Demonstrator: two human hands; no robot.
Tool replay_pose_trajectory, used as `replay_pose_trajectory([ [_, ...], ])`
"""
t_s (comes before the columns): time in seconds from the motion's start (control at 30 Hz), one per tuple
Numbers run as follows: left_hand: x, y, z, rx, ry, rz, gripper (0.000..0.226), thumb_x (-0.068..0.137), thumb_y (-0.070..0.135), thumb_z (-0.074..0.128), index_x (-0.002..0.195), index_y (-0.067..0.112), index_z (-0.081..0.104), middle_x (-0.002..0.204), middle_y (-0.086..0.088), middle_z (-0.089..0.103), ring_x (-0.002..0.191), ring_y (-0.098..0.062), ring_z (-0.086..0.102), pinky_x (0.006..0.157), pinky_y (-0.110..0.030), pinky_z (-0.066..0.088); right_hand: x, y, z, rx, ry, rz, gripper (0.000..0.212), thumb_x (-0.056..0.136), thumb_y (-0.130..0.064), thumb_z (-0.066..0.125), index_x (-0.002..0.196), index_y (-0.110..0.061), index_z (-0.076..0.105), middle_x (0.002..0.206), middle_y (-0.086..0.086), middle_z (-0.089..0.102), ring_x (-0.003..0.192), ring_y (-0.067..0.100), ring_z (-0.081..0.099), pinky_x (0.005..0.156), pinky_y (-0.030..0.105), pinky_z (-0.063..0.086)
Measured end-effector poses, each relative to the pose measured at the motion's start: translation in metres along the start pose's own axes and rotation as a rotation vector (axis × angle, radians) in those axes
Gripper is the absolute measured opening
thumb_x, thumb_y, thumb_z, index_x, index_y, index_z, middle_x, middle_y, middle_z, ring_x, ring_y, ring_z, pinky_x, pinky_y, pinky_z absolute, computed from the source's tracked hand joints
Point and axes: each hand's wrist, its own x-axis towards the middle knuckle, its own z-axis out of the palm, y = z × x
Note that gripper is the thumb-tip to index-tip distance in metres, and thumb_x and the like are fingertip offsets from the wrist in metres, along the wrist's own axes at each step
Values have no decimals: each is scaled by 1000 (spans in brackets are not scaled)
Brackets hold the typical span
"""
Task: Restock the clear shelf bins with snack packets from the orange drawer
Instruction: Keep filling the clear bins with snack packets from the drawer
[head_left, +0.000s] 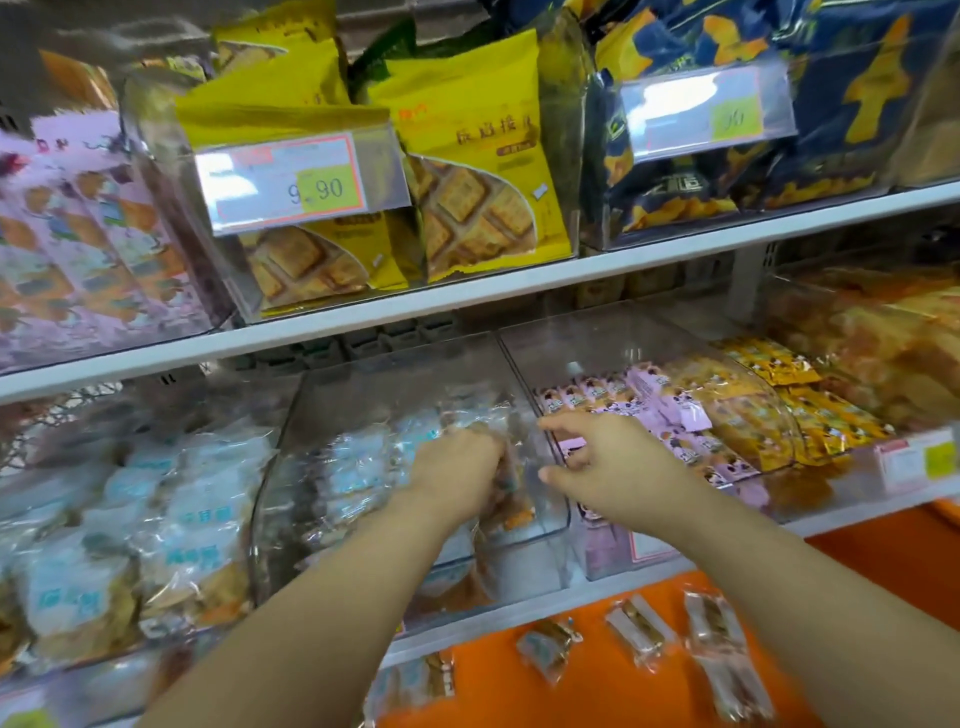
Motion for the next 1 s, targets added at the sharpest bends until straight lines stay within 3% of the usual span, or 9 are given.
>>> replay_pose_trajectory([
  [0.17, 4, -11, -7, -170, 3, -55, 37, 78, 29, 72, 112, 33, 60, 115, 6, 62, 108, -18, 59, 83, -30, 49, 2, 3, 4, -11, 12, 9, 53, 88, -23, 62, 139, -25, 47, 127, 2, 60, 109, 14, 59, 77, 17, 39],
  [0.3, -2, -35, -15, -235, -66, -79, 24, 80, 56, 66, 89, 34, 64, 109, 12, 62, 101, -14, 57, 86, -34, 48, 3, 4, 4, -8, 4, -6, 54, 88, -22, 62, 139, -26, 46, 133, 1, 56, 114, 15, 57, 81, 19, 41],
  [0.4, -4, -36, -7, -164, -237, -46, 48, 90, 65, 42, 95, 25, 68, 104, 4, 65, 95, -19, 59, 86, -37, 49, 2, 3, 4, -8, 17, -8, 53, 89, -23, 62, 139, -26, 46, 121, -4, 63, 85, -1, 61, 70, 11, 41],
  [0.47, -4, -33, -1, -161, -257, -18, 54, 93, 63, 33, 98, 21, 66, 105, -1, 66, 96, -21, 59, 87, -38, 48, 0, 2, 4, 2, 9, 8, 51, 89, -23, 61, 138, -26, 47, 78, -17, 57, 49, -3, 51, 50, 5, 34],
  [0.53, -7, -33, -3, -285, -233, -21, 50, 96, 59, 31, 96, 22, 64, 107, -1, 65, 99, -21, 58, 91, -36, 47, 1, 2, 5, -15, 17, 23, 49, 88, -23, 61, 136, -27, 49, 58, -18, 41, 38, 6, 44, 43, 9, 34],
  [0.63, -9, -37, -10, -528, 10, -74, 23, 98, 38, 44, 105, 24, 62, 113, -1, 65, 105, -19, 58, 92, -34, 46, 2, 2, 6, -36, 17, 33, 50, 88, -22, 61, 136, -29, 49, 56, -18, 38, 38, 8, 40, 46, 12, 39],
  [0.7, -5, -41, -11, -403, 154, -94, 27, 95, 24, 52, 122, 25, 55, 122, 0, 58, 112, -20, 54, 94, -34, 46, 3, 1, 6, -33, 9, 39, 51, 88, -21, 61, 136, -29, 48, 55, -16, 41, 42, 9, 41, 50, 17, 43],
  [0.77, 2, -42, -8, -274, 128, -118, 37, 94, 23, 56, 131, 26, 51, 127, 1, 57, 115, -20, 55, 93, -35, 47, 3, 1, 7, -28, 7, 45, 51, 88, -21, 61, 136, -30, 48, 55, -15, 42, 43, 9, 42, 49, 17, 43],
  [1.0, 34, -26, -8, -208, -59, 7, 21, 92, 22, 61, 112, 21, 68, 114, 3, 68, 103, -15, 62, 86, -28, 46, 3, -1, 9, 8, 7, 32, 52, 88, -22, 63, 137, -28, 48, 61, -22, 34, 42, -11, 47, 44, 5, 31],
])
